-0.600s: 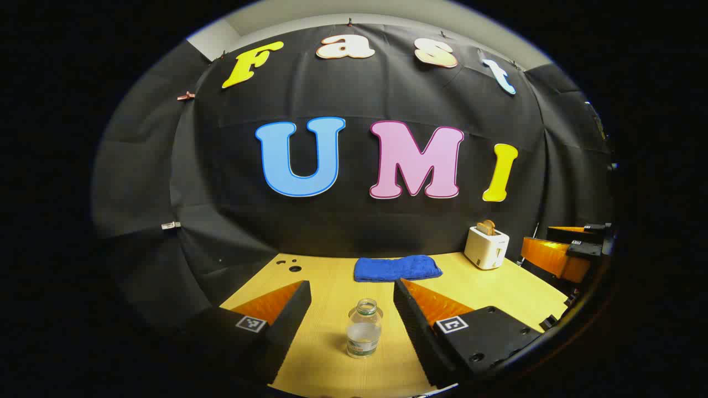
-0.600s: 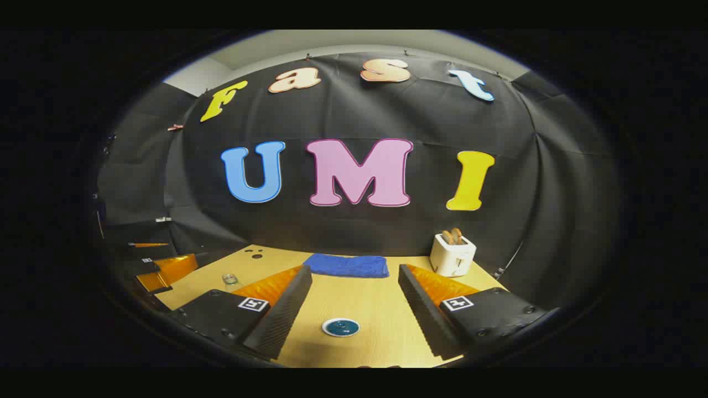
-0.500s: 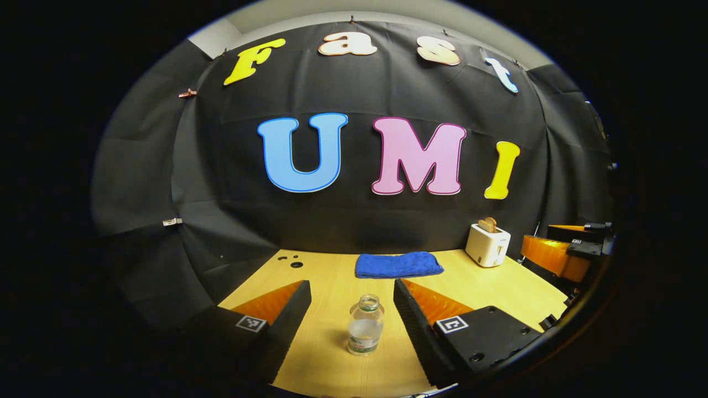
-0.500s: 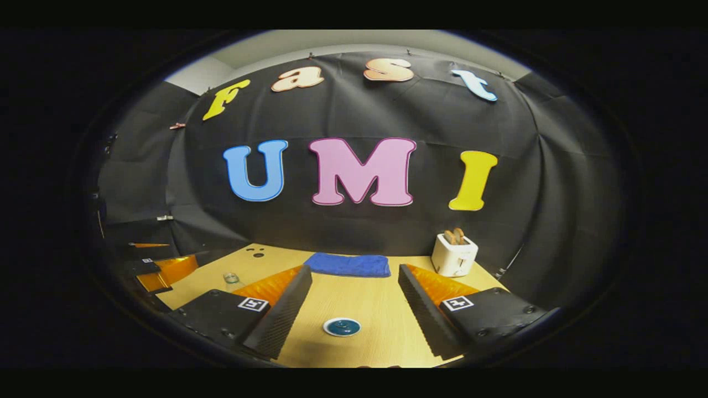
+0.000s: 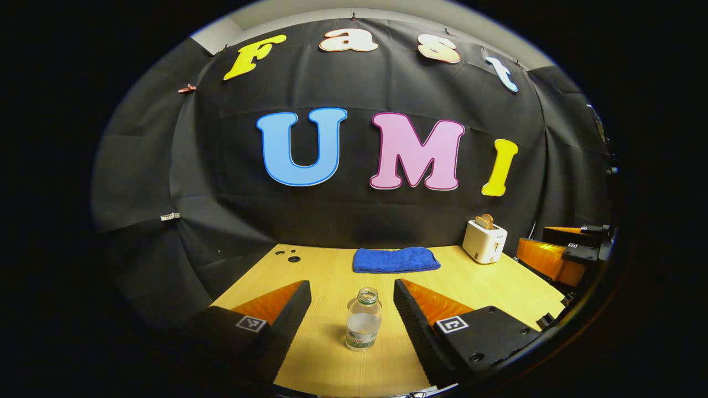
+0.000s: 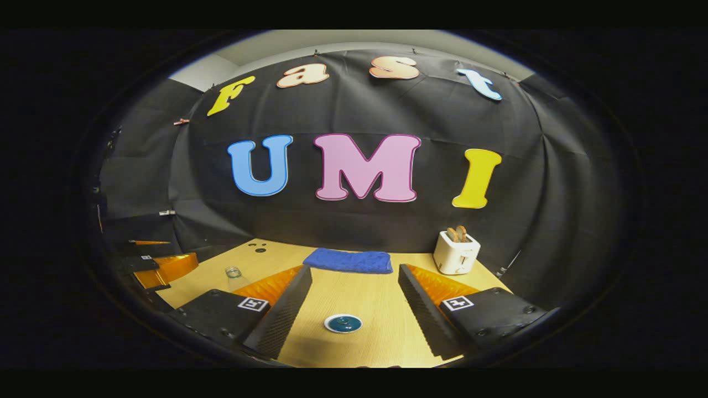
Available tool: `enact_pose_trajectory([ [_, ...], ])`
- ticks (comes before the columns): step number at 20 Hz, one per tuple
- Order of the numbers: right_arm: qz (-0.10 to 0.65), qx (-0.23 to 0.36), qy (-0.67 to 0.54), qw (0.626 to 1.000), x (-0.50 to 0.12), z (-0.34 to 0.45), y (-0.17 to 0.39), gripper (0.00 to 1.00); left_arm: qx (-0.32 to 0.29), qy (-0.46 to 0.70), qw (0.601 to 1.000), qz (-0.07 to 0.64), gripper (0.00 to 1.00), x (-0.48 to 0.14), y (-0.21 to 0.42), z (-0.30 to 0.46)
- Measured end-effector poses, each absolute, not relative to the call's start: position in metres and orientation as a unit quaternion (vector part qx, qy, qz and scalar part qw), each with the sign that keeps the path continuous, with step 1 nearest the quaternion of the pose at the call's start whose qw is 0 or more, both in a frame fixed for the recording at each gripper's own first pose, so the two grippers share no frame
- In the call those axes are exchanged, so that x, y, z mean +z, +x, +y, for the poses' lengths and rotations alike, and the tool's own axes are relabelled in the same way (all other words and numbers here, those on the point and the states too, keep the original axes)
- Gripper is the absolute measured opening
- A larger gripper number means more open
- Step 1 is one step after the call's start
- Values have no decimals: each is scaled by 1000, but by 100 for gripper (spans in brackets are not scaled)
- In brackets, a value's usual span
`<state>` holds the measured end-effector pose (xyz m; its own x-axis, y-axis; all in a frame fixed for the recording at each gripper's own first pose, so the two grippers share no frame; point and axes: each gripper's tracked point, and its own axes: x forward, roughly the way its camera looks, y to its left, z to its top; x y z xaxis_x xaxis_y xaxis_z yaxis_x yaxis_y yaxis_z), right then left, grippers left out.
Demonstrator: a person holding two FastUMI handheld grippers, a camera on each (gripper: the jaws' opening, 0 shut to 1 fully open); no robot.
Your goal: Open the teacup lid with one hand, grasp the water bottle and pour water into the teacup with the other hand; after pouring, place the water bottle on the coaster and then close the teacup lid.
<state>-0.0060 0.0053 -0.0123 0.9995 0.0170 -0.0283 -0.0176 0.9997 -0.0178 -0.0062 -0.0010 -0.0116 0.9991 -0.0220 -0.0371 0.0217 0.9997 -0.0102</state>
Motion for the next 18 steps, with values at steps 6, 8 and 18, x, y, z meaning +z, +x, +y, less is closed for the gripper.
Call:
enact_pose_trajectory([
  [6,22,10,-12,1000,-22,3,-11,98,-21,8,999,31,95,-23,-7,-2],
  [8,29,14,-10,999,-29,6,-10,98,-20,7,999,33,95,-27,-6,-2],
  [18,62,39,-29,997,-95,25,29,98,-3,1,997,76,95,-64,5,13],
])
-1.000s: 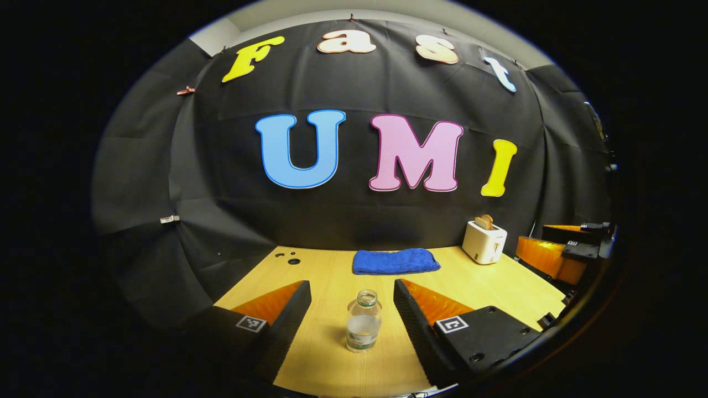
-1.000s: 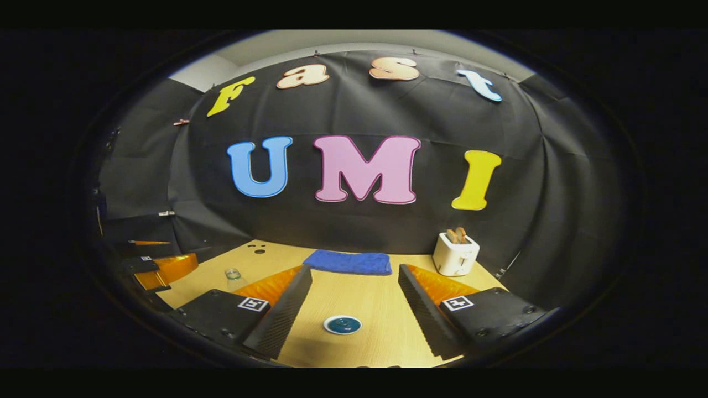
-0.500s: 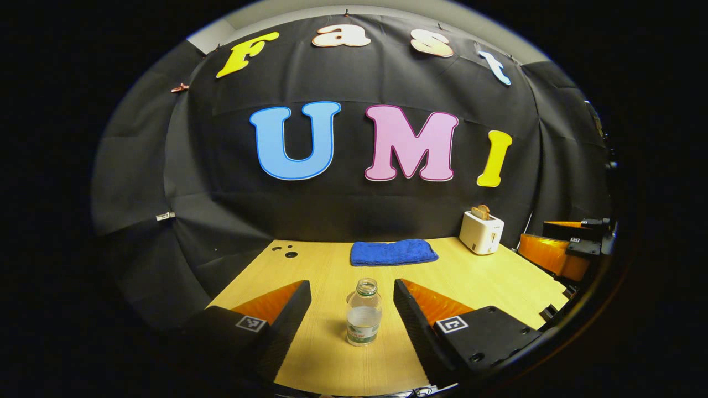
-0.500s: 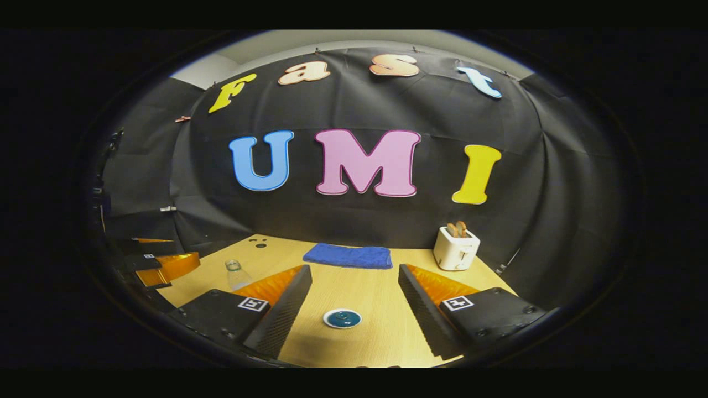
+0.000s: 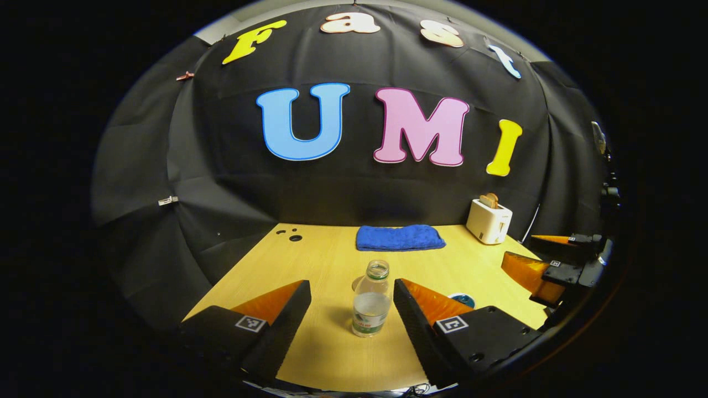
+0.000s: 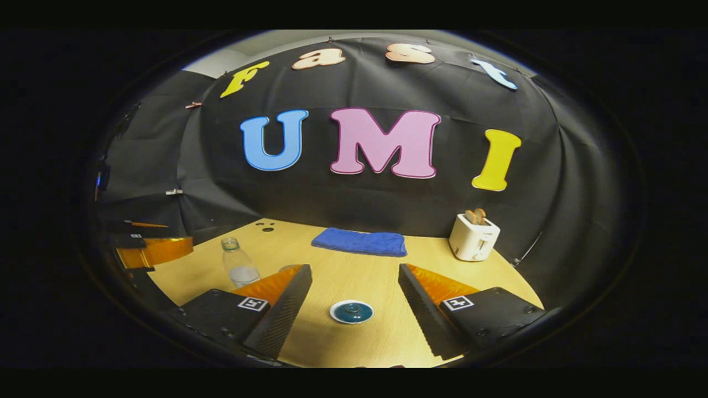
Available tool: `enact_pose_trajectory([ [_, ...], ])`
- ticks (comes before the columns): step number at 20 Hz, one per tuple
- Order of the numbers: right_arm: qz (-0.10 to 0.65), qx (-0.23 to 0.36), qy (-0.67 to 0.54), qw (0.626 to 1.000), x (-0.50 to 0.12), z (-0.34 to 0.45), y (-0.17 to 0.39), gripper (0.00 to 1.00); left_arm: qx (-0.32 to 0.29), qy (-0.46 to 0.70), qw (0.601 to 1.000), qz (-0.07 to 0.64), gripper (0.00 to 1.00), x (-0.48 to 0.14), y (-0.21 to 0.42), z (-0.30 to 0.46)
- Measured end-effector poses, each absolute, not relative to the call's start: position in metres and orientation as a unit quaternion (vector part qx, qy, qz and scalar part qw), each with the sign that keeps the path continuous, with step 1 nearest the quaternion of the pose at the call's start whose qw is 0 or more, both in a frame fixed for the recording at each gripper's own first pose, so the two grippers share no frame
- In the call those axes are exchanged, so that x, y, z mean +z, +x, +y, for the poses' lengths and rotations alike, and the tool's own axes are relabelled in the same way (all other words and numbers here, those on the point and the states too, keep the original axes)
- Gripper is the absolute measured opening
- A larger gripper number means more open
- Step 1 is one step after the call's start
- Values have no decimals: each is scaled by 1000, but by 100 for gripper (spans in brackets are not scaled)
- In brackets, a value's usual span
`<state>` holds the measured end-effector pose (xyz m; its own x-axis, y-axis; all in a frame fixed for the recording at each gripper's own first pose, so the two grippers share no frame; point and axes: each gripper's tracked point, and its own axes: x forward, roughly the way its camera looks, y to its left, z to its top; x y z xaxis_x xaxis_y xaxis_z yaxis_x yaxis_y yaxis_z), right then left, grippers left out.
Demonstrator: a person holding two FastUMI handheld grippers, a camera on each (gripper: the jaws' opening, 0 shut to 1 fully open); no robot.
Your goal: Open the teacup lid with one hand, grasp the water bottle and pour water into the teacup with the other hand; after pouring, place the water bottle on the coaster and then close the teacup lid.
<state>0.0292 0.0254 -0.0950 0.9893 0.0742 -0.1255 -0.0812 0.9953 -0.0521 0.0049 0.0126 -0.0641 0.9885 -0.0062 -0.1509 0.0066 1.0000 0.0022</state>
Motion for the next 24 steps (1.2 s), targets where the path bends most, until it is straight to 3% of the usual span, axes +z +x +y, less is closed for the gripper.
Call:
enact_pose_trajectory([
  [7,103,46,-28,993,-184,32,81,98,-22,9,994,103,96,-130,16,6],
  [12,122,17,-22,992,-239,17,100,98,-24,-17,994,109,96,-170,20,-2],
  [20,114,22,-65,991,-260,23,112,96,-8,-26,989,148,96,-225,14,9],
  [22,115,25,-65,991,-262,28,113,88,-6,-32,988,152,96,-227,14,12],
  [23,118,26,-67,990,-263,28,113,75,-6,-35,988,152,95,-225,15,12],
  [24,119,32,-65,990,-264,30,113,72,-6,-35,988,151,96,-223,16,11],
])
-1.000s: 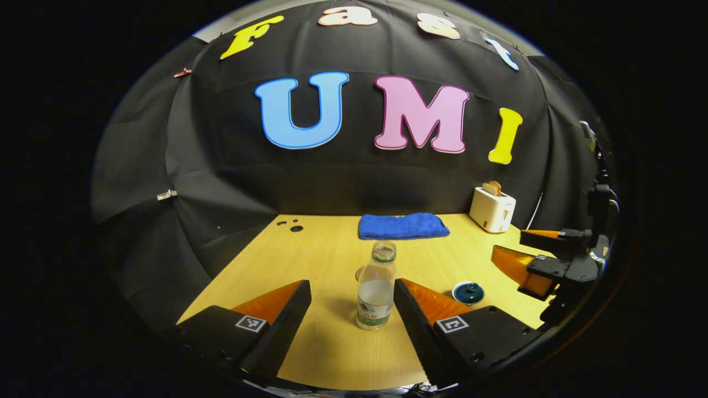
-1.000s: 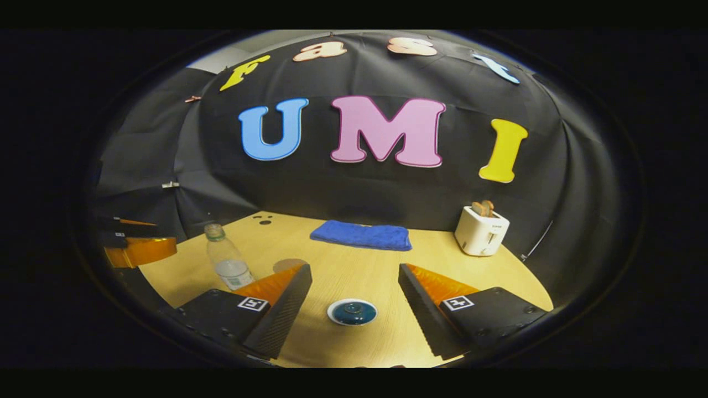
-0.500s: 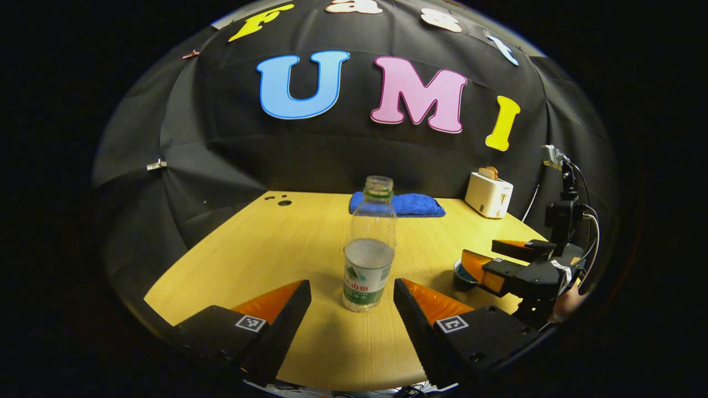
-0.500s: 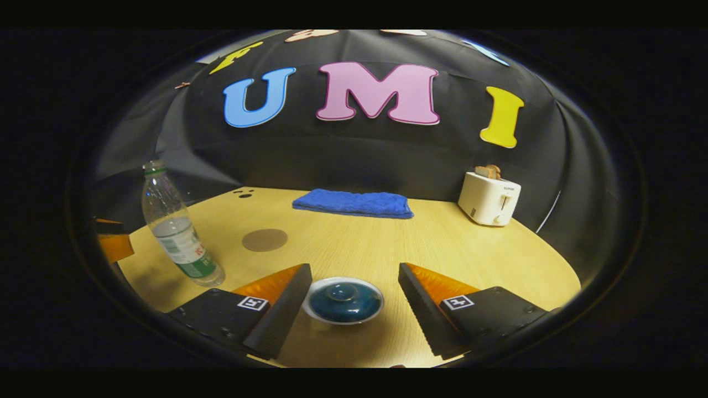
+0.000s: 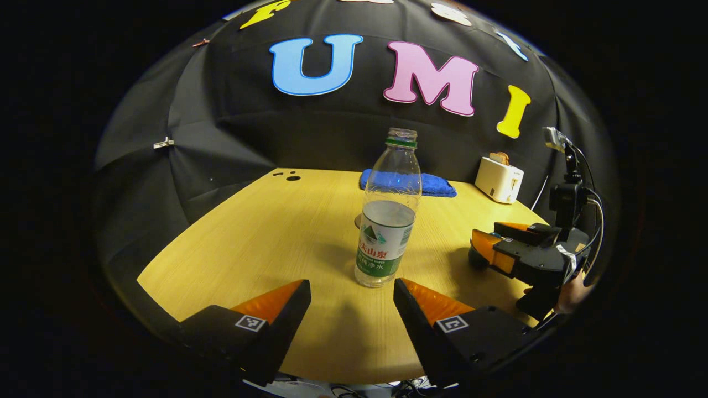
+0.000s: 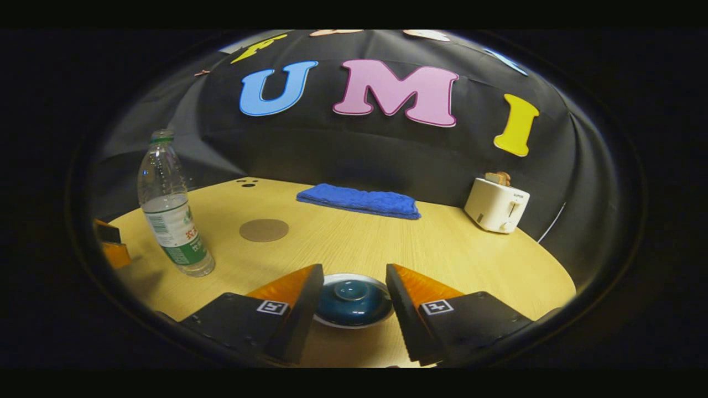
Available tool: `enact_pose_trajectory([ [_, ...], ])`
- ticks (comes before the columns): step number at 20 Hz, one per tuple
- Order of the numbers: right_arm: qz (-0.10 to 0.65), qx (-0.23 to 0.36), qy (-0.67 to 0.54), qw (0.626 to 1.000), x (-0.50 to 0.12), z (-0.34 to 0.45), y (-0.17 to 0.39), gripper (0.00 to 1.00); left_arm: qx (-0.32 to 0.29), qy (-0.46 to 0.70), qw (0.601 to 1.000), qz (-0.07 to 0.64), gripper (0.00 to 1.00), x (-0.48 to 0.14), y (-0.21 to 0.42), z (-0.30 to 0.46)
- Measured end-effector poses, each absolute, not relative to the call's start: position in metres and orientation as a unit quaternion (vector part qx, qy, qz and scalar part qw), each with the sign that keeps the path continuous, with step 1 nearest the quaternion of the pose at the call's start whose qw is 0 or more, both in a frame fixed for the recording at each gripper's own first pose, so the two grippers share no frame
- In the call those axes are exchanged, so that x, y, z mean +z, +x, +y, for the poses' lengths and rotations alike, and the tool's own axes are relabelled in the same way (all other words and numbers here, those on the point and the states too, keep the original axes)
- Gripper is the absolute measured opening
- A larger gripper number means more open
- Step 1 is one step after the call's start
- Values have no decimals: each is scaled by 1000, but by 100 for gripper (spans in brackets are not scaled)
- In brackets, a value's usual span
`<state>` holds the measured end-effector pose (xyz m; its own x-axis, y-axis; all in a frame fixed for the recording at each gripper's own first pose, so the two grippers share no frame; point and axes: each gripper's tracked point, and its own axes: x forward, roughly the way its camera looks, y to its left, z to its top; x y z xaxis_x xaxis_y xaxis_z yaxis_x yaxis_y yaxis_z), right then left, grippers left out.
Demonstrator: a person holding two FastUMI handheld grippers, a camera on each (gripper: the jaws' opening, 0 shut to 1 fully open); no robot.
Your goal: Open the teacup lid with one hand, grasp the water bottle and pour water into the teacup with the other hand; after pouring, place the water bottle on the coaster and then close the teacup lid.
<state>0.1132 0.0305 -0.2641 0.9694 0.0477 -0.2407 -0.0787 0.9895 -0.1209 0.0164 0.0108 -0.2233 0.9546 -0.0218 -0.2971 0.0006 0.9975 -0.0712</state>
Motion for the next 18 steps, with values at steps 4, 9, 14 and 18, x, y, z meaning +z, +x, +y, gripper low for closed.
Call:
enact_pose_trajectory([
  [4,131,38,-63,989,-265,31,111,63,-15,-25,989,145,96,-222,20,6],
  [9,140,41,-62,987,-263,32,112,43,-22,-25,988,148,96,-226,21,1],
  [14,167,47,-27,984,-265,32,112,37,-16,-19,990,142,96,-221,23,4],
  [18,177,53,-11,983,-264,32,112,28,-30,-13,991,133,96,-221,30,-1],
])
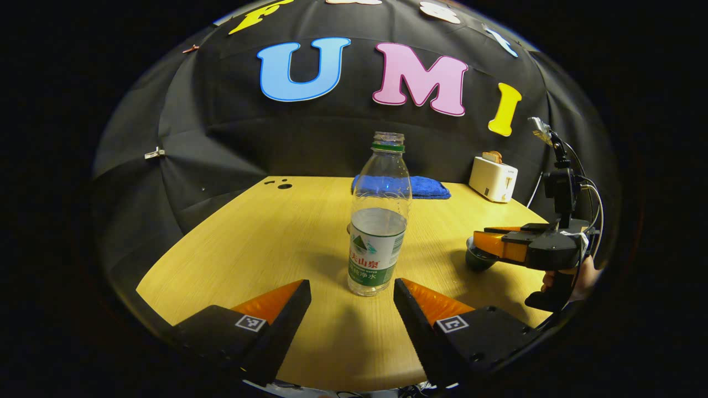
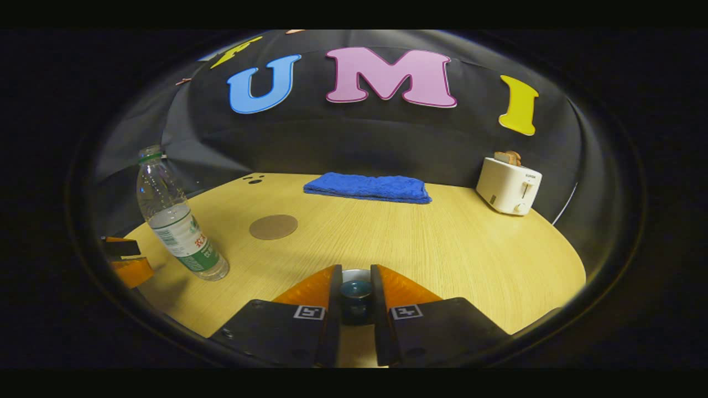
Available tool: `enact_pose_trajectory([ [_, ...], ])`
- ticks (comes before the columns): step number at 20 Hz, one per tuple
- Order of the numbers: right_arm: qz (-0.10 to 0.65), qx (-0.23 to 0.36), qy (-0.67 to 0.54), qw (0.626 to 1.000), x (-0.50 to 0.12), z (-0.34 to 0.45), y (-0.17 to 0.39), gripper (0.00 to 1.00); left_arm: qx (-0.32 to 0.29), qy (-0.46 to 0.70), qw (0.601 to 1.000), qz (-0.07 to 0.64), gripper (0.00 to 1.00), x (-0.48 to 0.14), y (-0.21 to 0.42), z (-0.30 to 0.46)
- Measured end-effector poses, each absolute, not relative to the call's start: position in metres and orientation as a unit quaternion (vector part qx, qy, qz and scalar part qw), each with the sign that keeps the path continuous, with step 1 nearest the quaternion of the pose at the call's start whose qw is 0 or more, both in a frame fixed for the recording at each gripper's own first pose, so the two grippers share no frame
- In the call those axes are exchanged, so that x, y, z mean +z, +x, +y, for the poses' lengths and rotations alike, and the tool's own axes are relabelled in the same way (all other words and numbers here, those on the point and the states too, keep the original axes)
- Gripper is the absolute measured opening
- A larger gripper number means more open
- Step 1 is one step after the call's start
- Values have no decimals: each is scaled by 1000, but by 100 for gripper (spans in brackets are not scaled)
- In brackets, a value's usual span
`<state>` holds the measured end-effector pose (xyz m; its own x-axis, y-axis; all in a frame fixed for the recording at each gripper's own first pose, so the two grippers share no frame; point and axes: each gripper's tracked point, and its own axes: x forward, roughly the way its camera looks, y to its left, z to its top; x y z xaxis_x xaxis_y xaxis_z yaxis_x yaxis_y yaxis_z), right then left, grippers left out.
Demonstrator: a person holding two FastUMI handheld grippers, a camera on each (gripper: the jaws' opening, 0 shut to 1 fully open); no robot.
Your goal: Open the teacup lid with one hand, grasp the water bottle and pour water into the teacup with the other hand; after pouring, place the water bottle on the coaster and then close the teacup lid.
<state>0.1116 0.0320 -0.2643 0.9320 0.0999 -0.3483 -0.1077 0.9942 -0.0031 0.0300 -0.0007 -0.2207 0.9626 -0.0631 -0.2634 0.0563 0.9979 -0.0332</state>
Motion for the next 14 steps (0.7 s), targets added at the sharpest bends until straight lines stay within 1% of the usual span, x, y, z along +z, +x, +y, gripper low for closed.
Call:
enact_pose_trajectory([
  [2,169,52,-13,984,-256,30,110,34,-31,-20,991,132,96,-220,36,-1],
  [5,154,54,-15,986,-240,28,111,34,-37,-40,991,126,96,-215,44,-5],
  [9,139,47,-4,989,-221,24,109,34,-55,-16,992,109,96,-204,62,-17],
  [10,138,45,-1,989,-220,23,108,23,-61,-14,993,102,96,-201,67,-21],
  [11,138,44,-1,989,-219,21,105,28,-64,-14,993,97,96,-199,72,-25],
  [14,137,39,-5,990,-218,16,101,28,-70,-9,994,83,96,-194,90,-30],
])
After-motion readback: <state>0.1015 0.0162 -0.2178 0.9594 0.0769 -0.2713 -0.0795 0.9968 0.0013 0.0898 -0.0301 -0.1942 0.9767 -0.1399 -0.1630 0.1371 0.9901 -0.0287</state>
